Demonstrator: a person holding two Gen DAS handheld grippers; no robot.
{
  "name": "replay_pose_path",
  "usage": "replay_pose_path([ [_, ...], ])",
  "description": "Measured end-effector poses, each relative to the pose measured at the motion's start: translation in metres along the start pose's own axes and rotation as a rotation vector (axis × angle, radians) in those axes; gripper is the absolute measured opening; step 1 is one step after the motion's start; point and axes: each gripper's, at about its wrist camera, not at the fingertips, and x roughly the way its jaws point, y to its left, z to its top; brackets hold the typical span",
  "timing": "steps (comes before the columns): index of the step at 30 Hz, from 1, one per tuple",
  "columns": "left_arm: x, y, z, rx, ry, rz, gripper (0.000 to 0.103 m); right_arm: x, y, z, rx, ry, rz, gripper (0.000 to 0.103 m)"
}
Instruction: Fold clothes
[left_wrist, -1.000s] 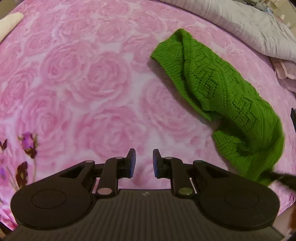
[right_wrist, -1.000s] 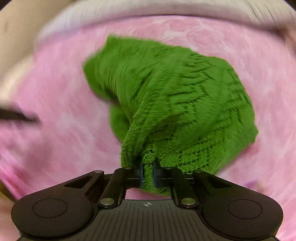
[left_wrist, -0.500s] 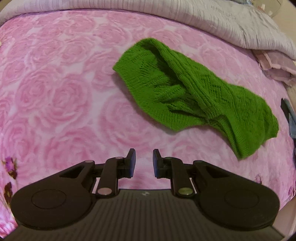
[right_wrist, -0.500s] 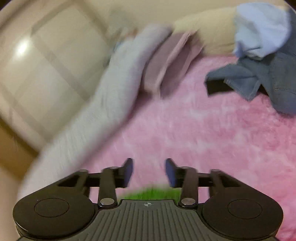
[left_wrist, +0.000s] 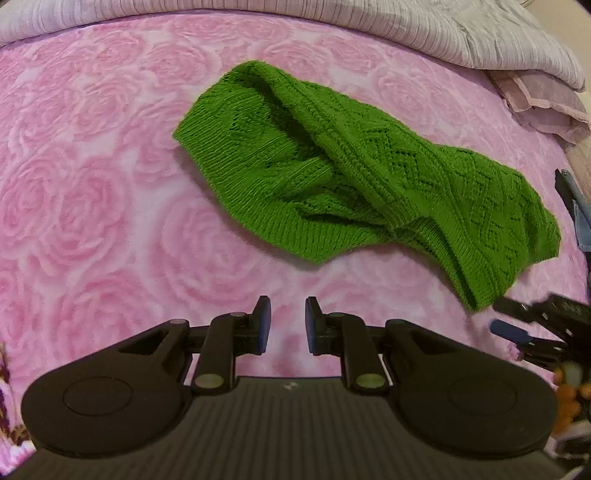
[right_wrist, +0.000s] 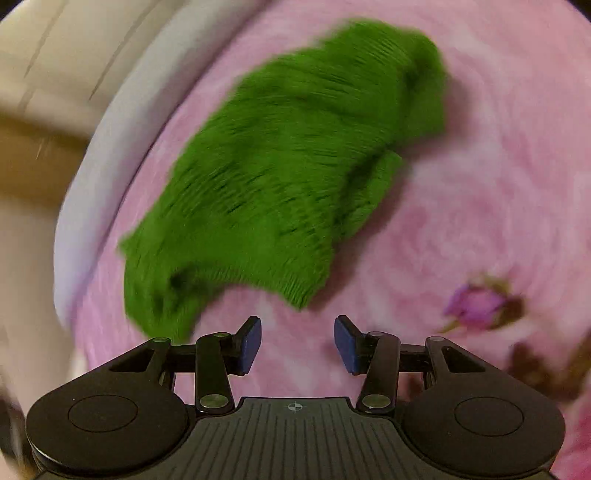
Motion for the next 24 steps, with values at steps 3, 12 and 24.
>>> replay_pose_path([
  [3, 0.007, -0.001, 0.004, 0.0, 0.003, -0.005, 0.014, 0.019, -0.005, 0.006, 0.033, -0.004, -0.009, 0.048],
  [12, 0.017, 0.0, 0.033, 0.036, -0.037, 0.008, 0.014, -0.001, 0.018, 0.035, -0.088, -0.081, 0.074, 0.005],
  [24, 0.013, 0.005, 0.076, 0.084, -0.118, 0.012, 0.014, -0.107, 0.095, 0.111, -0.281, -0.758, 0.176, 0.04],
])
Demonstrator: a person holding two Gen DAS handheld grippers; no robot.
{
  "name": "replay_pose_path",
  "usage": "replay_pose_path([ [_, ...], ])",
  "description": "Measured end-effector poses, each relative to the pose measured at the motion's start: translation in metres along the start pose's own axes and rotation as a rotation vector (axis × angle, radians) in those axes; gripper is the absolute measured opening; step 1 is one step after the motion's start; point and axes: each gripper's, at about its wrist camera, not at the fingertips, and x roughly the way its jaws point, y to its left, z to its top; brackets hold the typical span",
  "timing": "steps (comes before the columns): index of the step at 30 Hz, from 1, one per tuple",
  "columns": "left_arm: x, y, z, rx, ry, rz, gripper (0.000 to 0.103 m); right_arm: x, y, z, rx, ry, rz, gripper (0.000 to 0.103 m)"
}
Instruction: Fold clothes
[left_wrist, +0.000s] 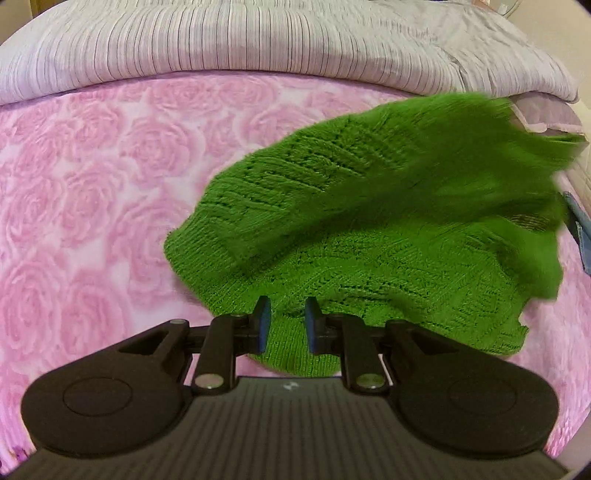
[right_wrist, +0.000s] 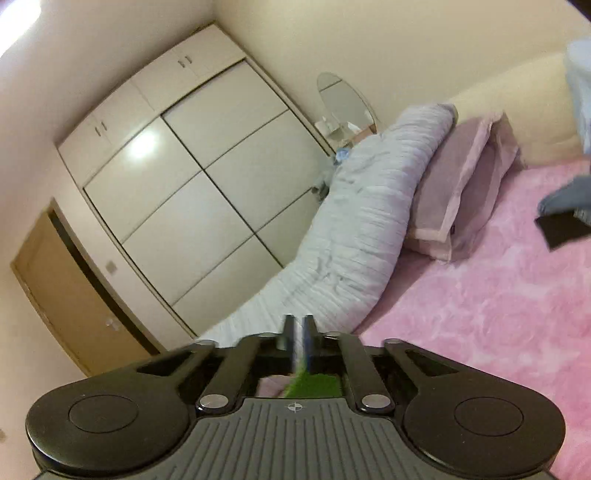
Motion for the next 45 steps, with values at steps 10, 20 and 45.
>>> replay_pose_path([
  [10, 0.026, 0.025, 0.0, -0.002, 0.071, 0.034, 0.02, 0.001, -0.09, -0.156, 0.387, 0.724, -0.426, 0.057],
  [20, 0.043, 0.053, -0.009, -0.149, 0.169, -0.119, 0.028, 0.004, -0.094, -0.163, 0.295, 0.615, -0.486, 0.056],
  [45, -0.071, -0.014, 0.003, -0.032, 0.056, -0.726, 0.003, -0.022, -0.017, -0.003, 0.049, 0.117, -0.316, 0.004],
])
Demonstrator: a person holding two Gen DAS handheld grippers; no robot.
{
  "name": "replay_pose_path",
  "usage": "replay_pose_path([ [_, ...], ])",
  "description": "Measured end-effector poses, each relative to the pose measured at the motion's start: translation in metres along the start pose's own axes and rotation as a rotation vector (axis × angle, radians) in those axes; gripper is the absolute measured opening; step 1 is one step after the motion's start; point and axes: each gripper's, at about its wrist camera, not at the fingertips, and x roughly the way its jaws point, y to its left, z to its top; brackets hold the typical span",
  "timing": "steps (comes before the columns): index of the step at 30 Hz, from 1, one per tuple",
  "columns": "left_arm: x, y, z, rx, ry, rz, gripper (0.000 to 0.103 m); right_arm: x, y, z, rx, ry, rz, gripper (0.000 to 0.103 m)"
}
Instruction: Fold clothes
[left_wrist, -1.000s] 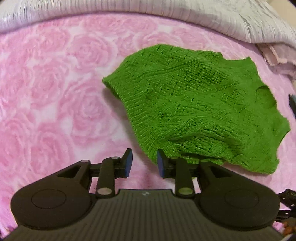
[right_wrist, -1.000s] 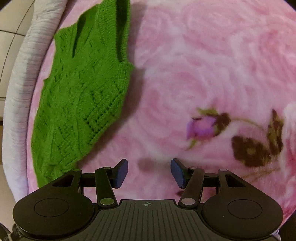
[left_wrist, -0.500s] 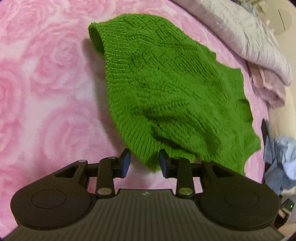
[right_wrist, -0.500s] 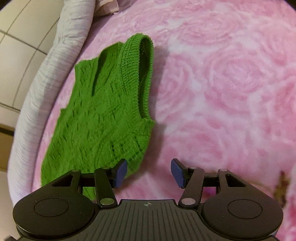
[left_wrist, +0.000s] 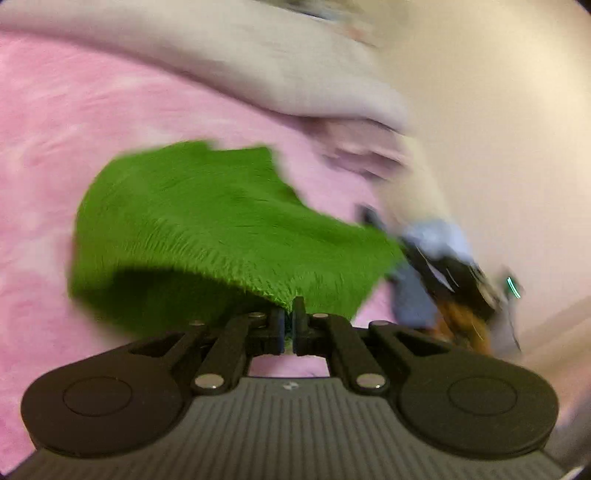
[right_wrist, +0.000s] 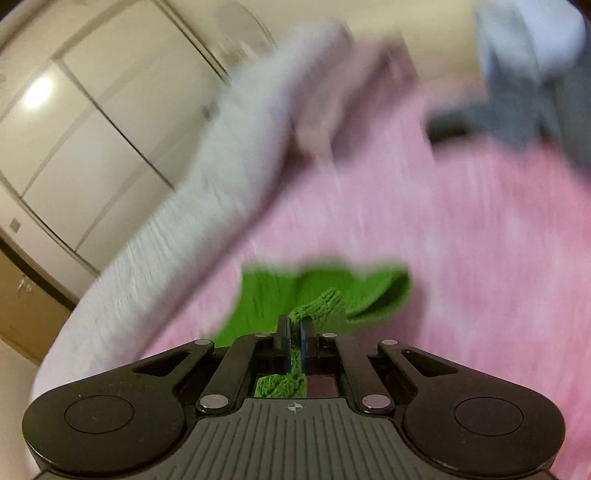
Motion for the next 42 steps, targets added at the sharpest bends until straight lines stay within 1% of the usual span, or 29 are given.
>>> replay_pose_path([
  [1, 0.006, -0.008, -0.007, 0.024, 0.031, 0.022, 0.007, -0.003, 0.001, 0.012, -0.013, -0.026, -0.008, 0.006],
  [2, 0.012, -0.014, -0.016, 0.041, 0.068, 0.048, 0.009, -0.003, 0.0, 0.021, -0.03, -0.019, -0.039, 0.02],
  [3, 0.022, -0.011, -0.027, 0.024, 0.127, 0.096, 0.011, -0.005, -0.004, 0.024, -0.051, 0.003, -0.094, 0.026],
  [4, 0.03, -0.008, -0.037, 0.008, 0.18, 0.142, 0.011, -0.008, -0.01, 0.025, -0.071, 0.026, -0.155, 0.038],
  [5, 0.032, -0.003, -0.046, 0.002, 0.206, 0.18, 0.011, -0.012, -0.02, 0.021, -0.067, 0.057, -0.183, 0.044],
  [6, 0.034, 0.002, -0.055, -0.005, 0.231, 0.219, 0.011, -0.017, -0.031, 0.015, -0.052, 0.092, -0.196, 0.045],
  [7, 0.036, 0.007, -0.063, -0.011, 0.257, 0.257, 0.011, -0.024, -0.047, 0.005, -0.023, 0.145, -0.194, 0.046],
  [9, 0.04, 0.017, -0.08, -0.02, 0.303, 0.334, 0.011, -0.034, -0.077, -0.023, 0.039, 0.273, -0.187, 0.046],
  [11, 0.041, 0.027, -0.082, 0.016, 0.303, 0.412, 0.011, -0.046, -0.105, -0.061, 0.103, 0.403, -0.201, 0.046],
  [13, 0.043, 0.038, -0.078, 0.042, 0.294, 0.459, 0.014, -0.056, -0.124, -0.098, 0.17, 0.504, -0.211, 0.046],
  [15, 0.047, 0.05, -0.069, 0.052, 0.278, 0.483, 0.017, -0.066, -0.136, -0.13, 0.252, 0.559, -0.21, 0.046],
  [16, 0.045, 0.056, -0.067, 0.056, 0.268, 0.491, 0.02, -0.071, -0.14, -0.145, 0.293, 0.571, -0.209, 0.046],
  [19, 0.047, 0.072, -0.054, 0.07, 0.248, 0.494, 0.025, -0.075, -0.143, -0.168, 0.384, 0.551, -0.189, 0.046],
  [20, 0.047, 0.076, -0.05, 0.073, 0.237, 0.495, 0.027, -0.076, -0.142, -0.174, 0.404, 0.536, -0.181, 0.046],
  [22, 0.048, 0.084, -0.042, 0.062, 0.218, 0.483, 0.028, -0.079, -0.137, -0.181, 0.421, 0.49, -0.172, 0.046],
  [24, 0.049, 0.096, -0.034, 0.019, 0.203, 0.452, 0.029, -0.08, -0.134, -0.184, 0.434, 0.451, -0.171, 0.046],
  [28, 0.059, 0.122, -0.024, -0.08, 0.175, 0.383, 0.029, -0.077, -0.129, -0.197, 0.47, 0.41, -0.179, 0.047],
  [30, 0.068, 0.133, -0.021, -0.119, 0.178, 0.355, 0.029, -0.077, -0.125, -0.203, 0.48, 0.379, -0.193, 0.047],
  [31, 0.074, 0.135, -0.019, -0.137, 0.184, 0.359, 0.028, -0.076, -0.122, -0.205, 0.479, 0.365, -0.198, 0.048],
  [33, 0.083, 0.14, -0.018, -0.157, 0.194, 0.349, 0.026, -0.072, -0.117, -0.208, 0.466, 0.353, -0.175, 0.048],
  [34, 0.086, 0.142, -0.018, -0.159, 0.198, 0.342, 0.017, -0.067, -0.114, -0.21, 0.456, 0.363, -0.14, 0.047],
  [35, 0.088, 0.143, -0.018, -0.159, 0.201, 0.336, 0.007, -0.061, -0.109, -0.211, 0.438, 0.385, -0.112, 0.037],
  [36, 0.088, 0.14, -0.018, -0.143, 0.204, 0.329, 0.006, -0.056, -0.103, -0.213, 0.406, 0.402, -0.1, 0.019],
  [37, 0.087, 0.136, -0.019, -0.127, 0.206, 0.321, 0.005, -0.053, -0.096, -0.213, 0.365, 0.411, -0.106, 0.013],
  [39, 0.081, 0.127, -0.02, -0.075, 0.209, 0.307, 0.004, -0.056, -0.089, -0.209, 0.295, 0.404, -0.131, 0.011],
  [40, 0.072, 0.12, -0.022, -0.051, 0.208, 0.289, 0.004, -0.065, -0.089, -0.203, 0.275, 0.383, -0.134, 0.01],
  [42, 0.054, 0.11, -0.032, -0.034, 0.219, 0.236, 0.004, -0.09, -0.099, -0.191, 0.281, 0.343, -0.13, 0.01],
])
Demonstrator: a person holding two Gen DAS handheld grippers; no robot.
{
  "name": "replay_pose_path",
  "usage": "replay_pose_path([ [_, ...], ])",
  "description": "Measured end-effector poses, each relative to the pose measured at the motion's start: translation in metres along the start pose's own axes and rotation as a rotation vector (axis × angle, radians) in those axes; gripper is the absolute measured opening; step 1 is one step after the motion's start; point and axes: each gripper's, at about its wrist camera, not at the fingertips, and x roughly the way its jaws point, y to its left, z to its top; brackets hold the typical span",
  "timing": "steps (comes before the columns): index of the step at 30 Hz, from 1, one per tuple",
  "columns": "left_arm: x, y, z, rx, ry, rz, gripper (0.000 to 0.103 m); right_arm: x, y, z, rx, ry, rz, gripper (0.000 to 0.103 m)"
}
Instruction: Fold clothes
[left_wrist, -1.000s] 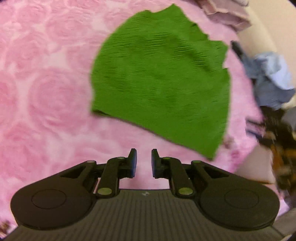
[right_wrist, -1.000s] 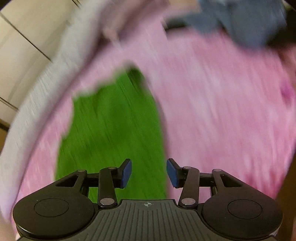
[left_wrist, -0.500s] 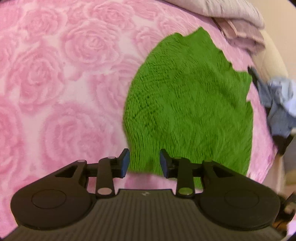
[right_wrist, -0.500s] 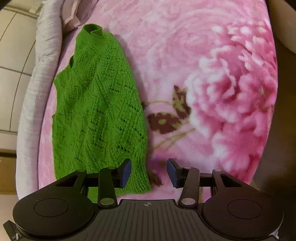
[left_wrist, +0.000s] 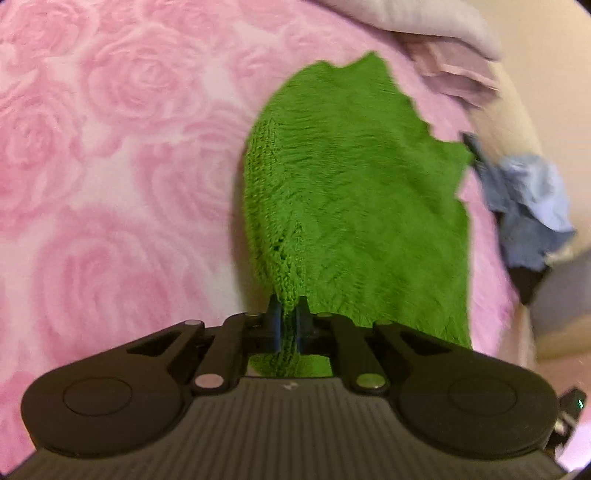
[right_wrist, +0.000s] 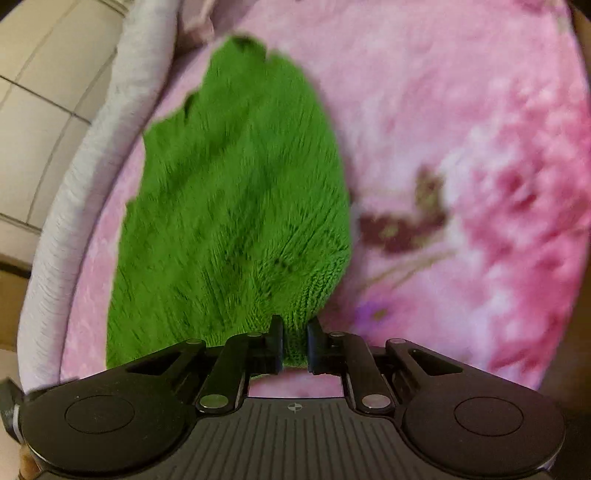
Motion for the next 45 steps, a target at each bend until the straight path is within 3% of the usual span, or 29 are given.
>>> replay_pose_path([
  [3, -0.011, -0.011, -0.039, 0.047, 0.098, -0.065, 0.005, -0.043, -0.027, 0.004, 0.018, -0.022, -0.043, 0.01],
  [5, -0.005, -0.012, -0.059, 0.038, 0.122, -0.029, 0.006, -0.05, -0.049, 0.004, 0.055, 0.046, -0.1, 0.013],
  [8, 0.002, -0.011, -0.087, 0.018, 0.152, 0.022, 0.009, -0.049, -0.064, 0.004, 0.097, 0.077, -0.152, 0.021],
  [9, 0.003, -0.009, -0.088, -0.024, 0.131, 0.021, 0.012, -0.049, -0.063, 0.006, 0.084, 0.069, -0.156, 0.024],
  [11, 0.003, -0.001, -0.086, -0.087, 0.097, 0.012, 0.027, -0.046, -0.06, 0.013, 0.049, 0.032, -0.132, 0.046],
  [12, 0.004, 0.002, -0.085, -0.097, 0.085, 0.022, 0.029, -0.044, -0.058, 0.015, 0.032, 0.018, -0.118, 0.05],
  [16, 0.014, 0.002, -0.073, -0.088, 0.058, 0.009, 0.032, -0.028, -0.057, 0.017, -0.012, 0.032, -0.119, 0.052],
  [20, 0.032, -0.001, -0.064, -0.091, 0.045, -0.02, 0.037, -0.01, -0.067, 0.009, 0.046, 0.051, -0.089, 0.052],
  [22, 0.035, -0.004, -0.064, -0.071, 0.043, -0.024, 0.036, -0.005, -0.07, 0.005, 0.076, 0.03, -0.077, 0.053],
  [23, 0.038, -0.008, -0.064, -0.057, 0.045, -0.022, 0.032, -0.005, -0.071, 0.005, 0.081, 0.031, -0.072, 0.053],
  [24, 0.04, -0.011, -0.064, -0.042, 0.049, -0.022, 0.025, -0.006, -0.072, 0.005, 0.082, 0.036, -0.069, 0.052],
  [25, 0.041, -0.012, -0.065, -0.027, 0.064, -0.031, 0.005, -0.007, -0.072, 0.006, 0.082, 0.042, -0.065, 0.04],
  [27, 0.039, -0.015, -0.069, -0.025, 0.083, -0.041, 0.005, -0.013, -0.076, 0.007, 0.092, 0.049, -0.034, 0.016],
  [28, 0.036, -0.016, -0.069, -0.017, 0.075, -0.047, 0.005, -0.018, -0.08, 0.008, 0.101, 0.047, -0.003, 0.011],
  [30, 0.032, -0.014, -0.07, -0.026, 0.062, -0.049, 0.007, -0.027, -0.081, 0.008, 0.092, 0.024, 0.047, 0.01],
  [31, 0.034, -0.011, -0.07, -0.051, 0.065, -0.033, 0.015, -0.03, -0.08, 0.009, 0.076, 0.017, 0.057, 0.01],
  [34, 0.04, -0.002, -0.072, -0.103, 0.064, -0.049, 0.018, -0.022, -0.085, 0.008, 0.108, 0.032, 0.024, 0.03],
  [35, 0.04, -0.002, -0.072, -0.103, 0.062, -0.053, 0.018, -0.017, -0.089, 0.007, 0.127, 0.03, 0.012, 0.031],
  [37, 0.039, -0.004, -0.074, -0.096, 0.058, -0.052, 0.016, -0.016, -0.091, 0.004, 0.159, 0.011, 0.02, 0.034],
  [39, 0.04, -0.011, -0.075, -0.063, 0.055, -0.036, 0.006, -0.018, -0.092, 0.0, 0.174, -0.009, 0.036, 0.035],
  [41, 0.039, -0.02, -0.075, -0.028, 0.045, -0.02, 0.005, -0.017, -0.089, 0.0, 0.163, 0.003, 0.035, 0.011],
  [45, 0.009, -0.038, -0.065, -0.013, -0.012, -0.075, 0.004, -0.036, -0.071, 0.014, 0.146, -0.022, 0.115, 0.005],
])
